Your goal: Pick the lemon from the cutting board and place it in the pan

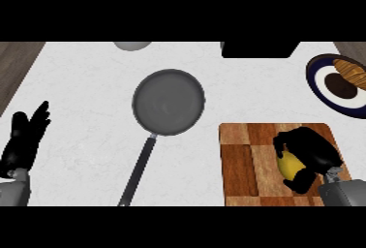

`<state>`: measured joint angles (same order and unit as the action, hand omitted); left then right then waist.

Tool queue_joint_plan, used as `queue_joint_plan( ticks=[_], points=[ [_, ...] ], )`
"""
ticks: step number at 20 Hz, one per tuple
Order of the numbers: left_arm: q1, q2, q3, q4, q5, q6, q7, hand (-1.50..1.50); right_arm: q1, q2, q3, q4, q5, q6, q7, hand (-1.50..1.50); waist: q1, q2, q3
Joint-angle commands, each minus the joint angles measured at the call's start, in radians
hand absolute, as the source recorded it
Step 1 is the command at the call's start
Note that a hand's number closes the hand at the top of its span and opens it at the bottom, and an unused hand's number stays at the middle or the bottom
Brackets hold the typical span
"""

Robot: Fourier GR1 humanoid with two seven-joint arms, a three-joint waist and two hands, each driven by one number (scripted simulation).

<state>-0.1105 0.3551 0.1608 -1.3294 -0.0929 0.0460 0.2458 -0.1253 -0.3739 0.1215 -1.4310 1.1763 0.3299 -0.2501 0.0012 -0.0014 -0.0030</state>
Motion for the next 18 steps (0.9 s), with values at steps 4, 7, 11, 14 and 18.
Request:
queue_joint_plan(
  ticks=[4,7,11,14,18],
  points=[
    [-0.02,0.011,0.022,0.017,0.011,-0.022,-0.003,0.0,-0.031,0.112,-0.126,0.001,-0.043,-0.039,0.177,1.5,-0.002,0.001,0.003],
    [0.008,-0.022,-0.001,-0.02,-0.017,0.023,0.009,0.0,-0.049,0.109,-0.159,-0.063,-0.071,-0.214,0.074,1.5,-0.004,-0.001,0.004],
    [-0.02,-0.005,0.011,0.022,-0.014,0.006,0.002,0.0,-0.101,0.18,-0.169,-0.203,-0.163,-0.213,0.064,1.5,-0.008,-0.001,0.003],
    [-0.042,0.009,0.043,0.075,0.0,-0.012,-0.037,0.0,-0.107,0.22,-0.129,-0.244,-0.157,-0.195,0.104,1.5,-0.004,0.002,0.003],
    [0.008,-0.071,-0.023,0.011,-0.068,0.059,-0.036,0.0,-0.233,0.309,-0.075,-0.189,-0.132,-0.183,0.203,1.5,0.005,0.002,0.003]
  ],
)
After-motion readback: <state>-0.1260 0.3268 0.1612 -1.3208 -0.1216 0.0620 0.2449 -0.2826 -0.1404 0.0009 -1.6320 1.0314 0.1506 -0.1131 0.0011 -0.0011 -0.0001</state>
